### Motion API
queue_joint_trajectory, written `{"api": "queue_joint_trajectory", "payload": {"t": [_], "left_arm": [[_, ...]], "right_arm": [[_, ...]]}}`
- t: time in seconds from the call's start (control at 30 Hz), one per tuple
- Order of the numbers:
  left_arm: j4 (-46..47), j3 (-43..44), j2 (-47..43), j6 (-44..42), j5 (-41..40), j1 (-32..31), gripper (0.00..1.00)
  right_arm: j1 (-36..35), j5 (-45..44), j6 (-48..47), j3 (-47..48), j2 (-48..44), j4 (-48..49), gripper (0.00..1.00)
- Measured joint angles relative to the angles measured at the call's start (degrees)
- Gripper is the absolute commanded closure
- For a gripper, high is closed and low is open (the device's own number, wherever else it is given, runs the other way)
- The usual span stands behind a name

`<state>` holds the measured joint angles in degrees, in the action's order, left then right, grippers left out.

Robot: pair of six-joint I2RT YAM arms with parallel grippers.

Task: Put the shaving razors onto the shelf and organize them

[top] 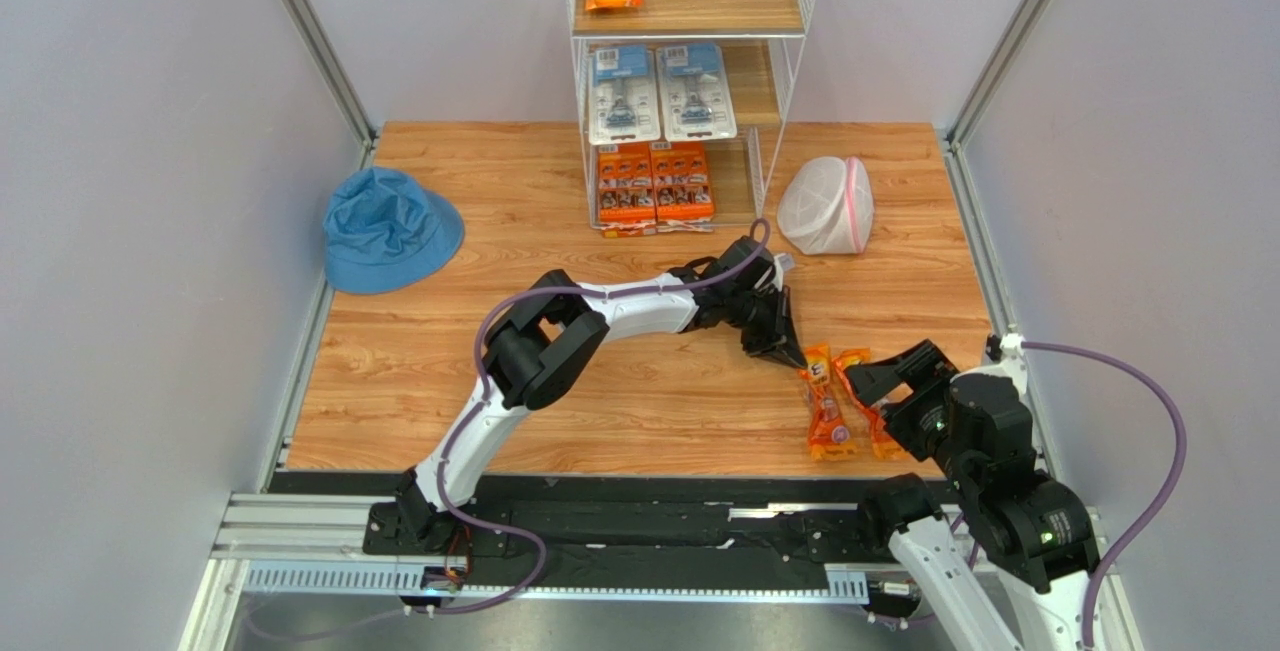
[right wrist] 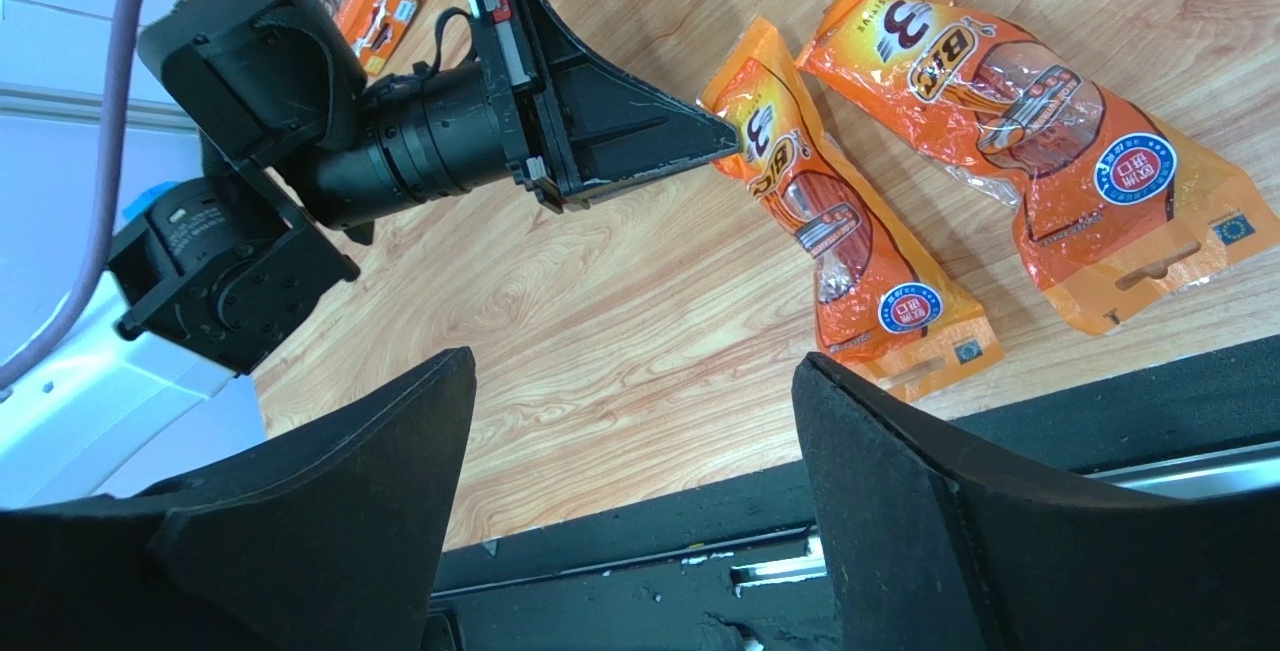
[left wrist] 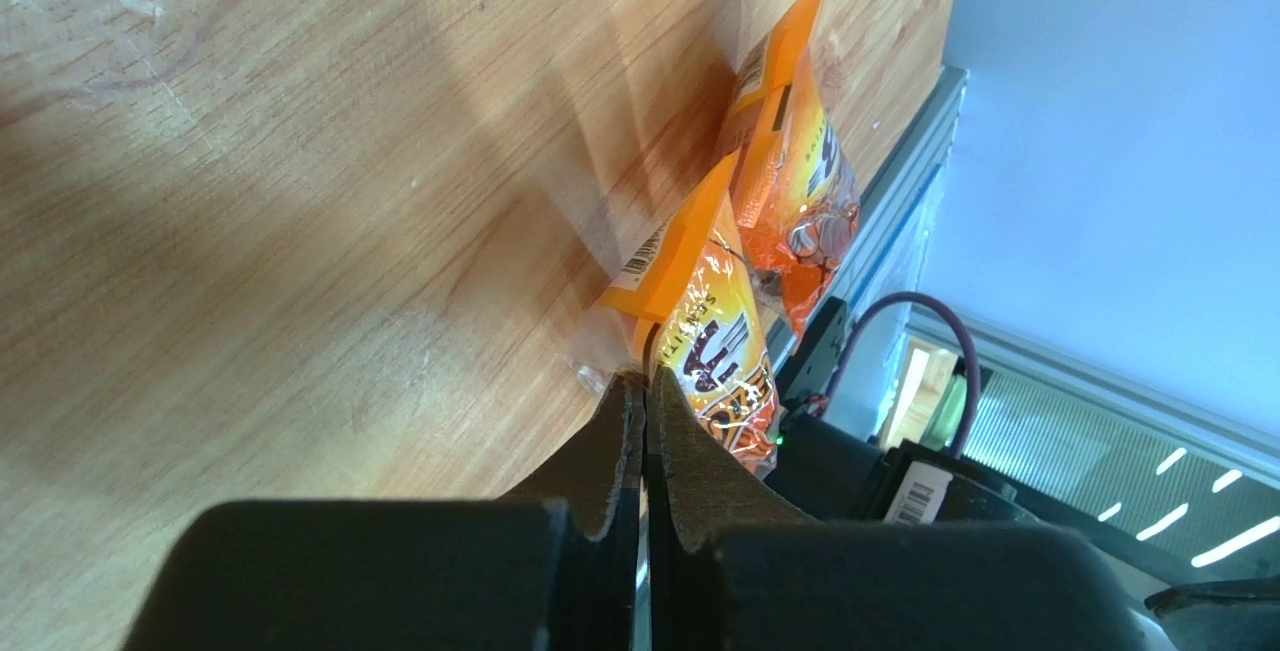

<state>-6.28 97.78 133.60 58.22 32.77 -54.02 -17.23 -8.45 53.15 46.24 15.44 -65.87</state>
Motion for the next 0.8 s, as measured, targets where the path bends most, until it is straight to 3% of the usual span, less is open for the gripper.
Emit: {"api": "queue_joint_trajectory", "payload": {"t": [0.2,0.4,0.67,0.8], "left_arm": [[2.36,-7.93,-3.67,-0.04,0.2,1.38,1.0],[1.99,-15.54,-14.38,-0.87,1.01,6.16,1.0],[-0.7,-17.94,-31.8,-3.65,3.04,14.36,1.0],[-3.54,-17.94,-35.85,-5.68,3.45,15.67,1.0]], "right_arm": [[0.0,1.95,-0.04,-0.39,-0.76,0.46,0.18],[0.0,7.78,-0.24,-5.16,-2.49,5.33,0.13],[0.02,20.33,0.35,-17.62,-3.54,19.43,0.13],[0.04,25.49,0.79,-19.71,-2.36,26.03,0.14]]}}
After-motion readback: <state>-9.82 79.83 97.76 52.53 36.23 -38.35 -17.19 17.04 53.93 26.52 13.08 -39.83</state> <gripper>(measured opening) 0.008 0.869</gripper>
